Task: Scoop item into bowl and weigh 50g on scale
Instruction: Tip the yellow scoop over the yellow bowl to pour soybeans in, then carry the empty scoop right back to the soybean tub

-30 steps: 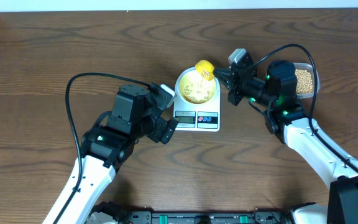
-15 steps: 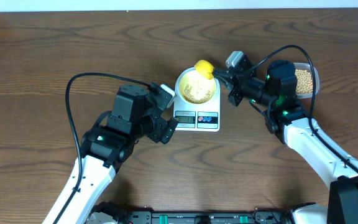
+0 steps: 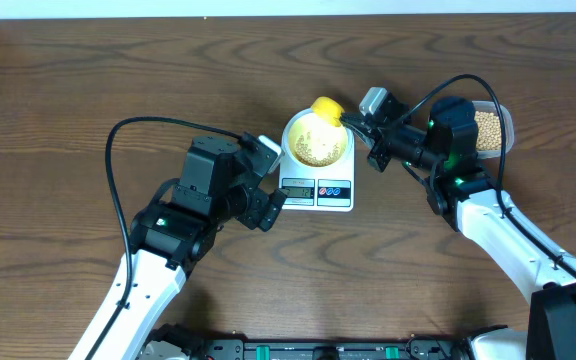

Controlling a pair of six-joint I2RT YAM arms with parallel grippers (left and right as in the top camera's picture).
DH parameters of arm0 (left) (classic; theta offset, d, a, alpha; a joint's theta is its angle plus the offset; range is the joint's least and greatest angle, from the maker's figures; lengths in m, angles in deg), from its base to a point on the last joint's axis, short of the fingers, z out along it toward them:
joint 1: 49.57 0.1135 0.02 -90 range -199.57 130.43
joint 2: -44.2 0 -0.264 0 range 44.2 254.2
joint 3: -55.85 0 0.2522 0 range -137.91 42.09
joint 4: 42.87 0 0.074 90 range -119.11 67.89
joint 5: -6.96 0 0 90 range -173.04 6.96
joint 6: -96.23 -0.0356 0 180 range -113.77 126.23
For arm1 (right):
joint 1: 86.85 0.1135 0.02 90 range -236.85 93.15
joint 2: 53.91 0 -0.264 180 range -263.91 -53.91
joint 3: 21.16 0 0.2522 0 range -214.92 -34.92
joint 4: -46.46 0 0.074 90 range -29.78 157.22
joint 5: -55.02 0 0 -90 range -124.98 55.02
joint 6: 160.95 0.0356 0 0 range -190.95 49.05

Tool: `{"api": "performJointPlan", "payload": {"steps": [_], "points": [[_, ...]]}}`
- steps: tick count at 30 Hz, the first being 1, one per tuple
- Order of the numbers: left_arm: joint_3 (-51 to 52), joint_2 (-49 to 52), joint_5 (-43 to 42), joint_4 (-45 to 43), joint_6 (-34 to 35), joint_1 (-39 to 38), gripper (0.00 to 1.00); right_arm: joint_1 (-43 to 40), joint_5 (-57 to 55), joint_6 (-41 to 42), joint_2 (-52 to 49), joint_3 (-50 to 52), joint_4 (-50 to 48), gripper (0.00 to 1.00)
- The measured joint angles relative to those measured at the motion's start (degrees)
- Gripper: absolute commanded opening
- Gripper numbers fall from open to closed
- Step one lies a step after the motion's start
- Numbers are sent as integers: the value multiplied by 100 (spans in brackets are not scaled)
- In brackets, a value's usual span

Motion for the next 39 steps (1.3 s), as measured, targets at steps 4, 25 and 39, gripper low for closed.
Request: {"api": "performJointPlan", "payload": {"steps": [4,25,39], "points": [[2,0,-2,0,0,0,88,0,13,227,-2,0,-262,1],[9,0,-2,0,0,0,88,-802,-2393,562,1064,0,1355,1],[15,0,-2,-2,0,0,88,-1611,-3960,542,1126,0,2426,1]]}}
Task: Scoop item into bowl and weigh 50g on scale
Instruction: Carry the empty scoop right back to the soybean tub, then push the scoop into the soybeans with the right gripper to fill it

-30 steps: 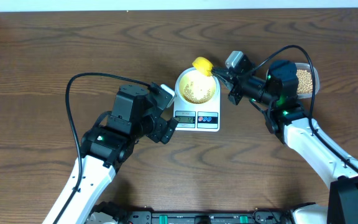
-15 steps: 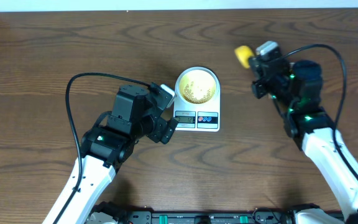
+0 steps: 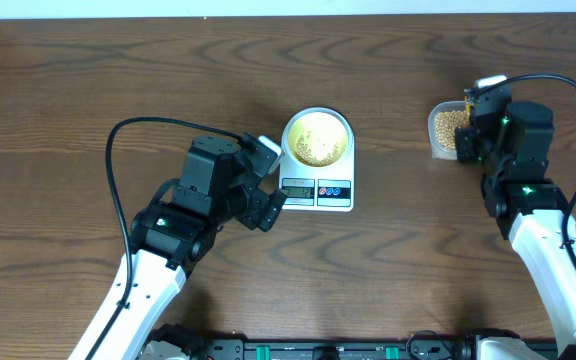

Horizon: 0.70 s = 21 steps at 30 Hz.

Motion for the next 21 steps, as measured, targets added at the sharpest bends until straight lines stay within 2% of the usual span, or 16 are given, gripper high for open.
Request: {"api": "performJointPlan", "payload": {"steps": [13,21], "points": [[0,0,0,0,0,0,88,-229,-422,-42,-50,0,337,1],[0,0,0,0,0,0,88,-236,-444,-44,-619,0,138,1]]}}
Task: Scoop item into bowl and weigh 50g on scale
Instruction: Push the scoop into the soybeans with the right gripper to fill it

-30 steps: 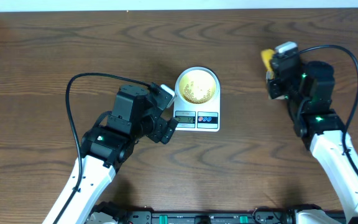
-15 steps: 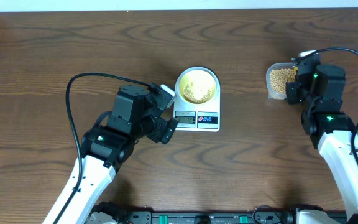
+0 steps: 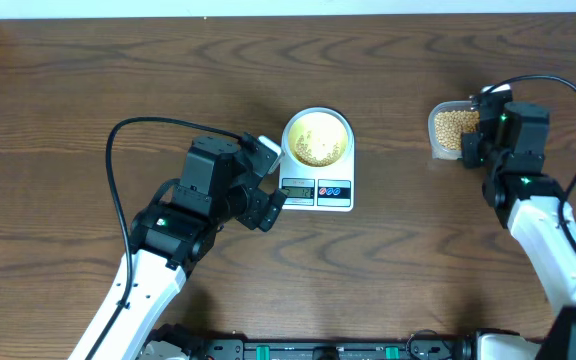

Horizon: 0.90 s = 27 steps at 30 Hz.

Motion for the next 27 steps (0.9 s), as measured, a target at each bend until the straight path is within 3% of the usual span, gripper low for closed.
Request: {"api": "performJointPlan", "payload": {"steps": [27], "points": [[0,0,0,2,0,0,88,-116,1259,625,-219,0,-55,1]]}}
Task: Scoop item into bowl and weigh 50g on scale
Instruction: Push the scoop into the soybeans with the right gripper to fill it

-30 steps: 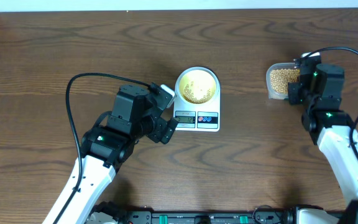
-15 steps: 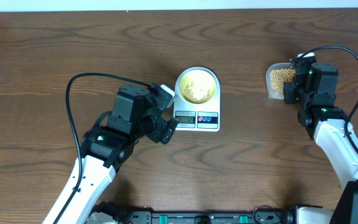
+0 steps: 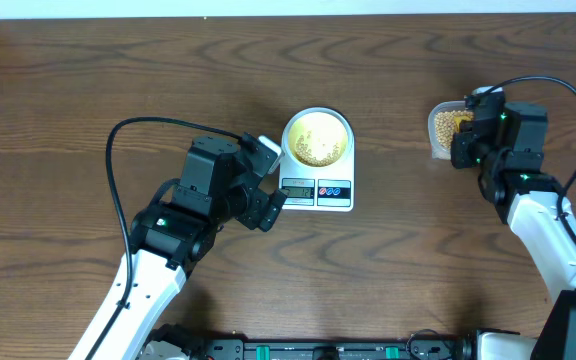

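A white bowl with a layer of yellowish grains stands on the small white scale at the table's middle. At the far right a clear container holds more grains. My right gripper hangs over that container's right part. Its fingers point down under the wrist, so I cannot see how they stand. The scoop is hidden. My left gripper rests beside the scale's left edge, a dark mass whose fingers I cannot tell apart.
The dark wooden table stretches around the scale. A black cable loops from the left arm, and another arcs over the right arm at the table's right edge.
My right wrist has shifted a little to the left and now covers more of the grain container. The left arm, bowl and scale are unchanged.
My right gripper first held a yellow scoop over the bowl's far rim on the scale. Then it was back at the container on the right with the scoop out of sight, and it has stayed there, shifting slightly. The left arm stayed still.
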Controlling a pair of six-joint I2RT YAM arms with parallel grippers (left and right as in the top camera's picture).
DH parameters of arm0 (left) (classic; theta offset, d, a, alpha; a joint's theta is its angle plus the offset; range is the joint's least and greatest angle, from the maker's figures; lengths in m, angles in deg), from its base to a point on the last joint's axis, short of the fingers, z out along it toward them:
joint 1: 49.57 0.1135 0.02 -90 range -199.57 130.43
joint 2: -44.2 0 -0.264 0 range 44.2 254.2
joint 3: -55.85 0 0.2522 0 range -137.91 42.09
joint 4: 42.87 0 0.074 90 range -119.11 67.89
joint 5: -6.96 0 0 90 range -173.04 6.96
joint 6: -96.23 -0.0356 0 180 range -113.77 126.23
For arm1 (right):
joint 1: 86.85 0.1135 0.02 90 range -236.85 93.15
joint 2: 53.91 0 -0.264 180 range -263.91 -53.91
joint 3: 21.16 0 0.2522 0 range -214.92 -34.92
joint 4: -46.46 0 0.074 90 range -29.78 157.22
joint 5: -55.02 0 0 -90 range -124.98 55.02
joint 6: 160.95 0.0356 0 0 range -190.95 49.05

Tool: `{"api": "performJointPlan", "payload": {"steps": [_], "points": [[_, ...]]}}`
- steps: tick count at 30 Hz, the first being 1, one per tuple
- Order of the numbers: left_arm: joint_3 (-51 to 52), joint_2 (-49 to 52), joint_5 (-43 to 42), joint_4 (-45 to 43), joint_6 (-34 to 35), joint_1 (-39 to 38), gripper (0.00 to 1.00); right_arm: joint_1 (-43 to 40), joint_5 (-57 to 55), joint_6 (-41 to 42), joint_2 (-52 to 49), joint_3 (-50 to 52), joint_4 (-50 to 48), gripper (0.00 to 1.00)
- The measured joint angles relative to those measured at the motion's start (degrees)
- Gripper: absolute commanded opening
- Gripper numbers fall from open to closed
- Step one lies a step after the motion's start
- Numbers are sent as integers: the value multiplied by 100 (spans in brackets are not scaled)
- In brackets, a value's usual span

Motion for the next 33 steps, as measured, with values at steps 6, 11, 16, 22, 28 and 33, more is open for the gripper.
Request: {"api": "performJointPlan", "payload": {"steps": [6,11,16,22,28,33], "points": [[0,0,0,-2,0,0,88,-369,599,332,0,0,-2,1],[0,0,0,0,0,0,88,-778,1272,645,0,0,-2,1],[0,0,0,-2,0,0,88,-1104,1810,885,0,0,-7,1],[0,0,0,-2,0,0,88,-1397,2323,1246,0,0,-33,1],[0,0,2,-2,0,0,88,-1631,2680,1534,0,2,-127,1],[0,0,0,0,0,0,88,-1720,2933,1818,0,2,-341,1]]}}
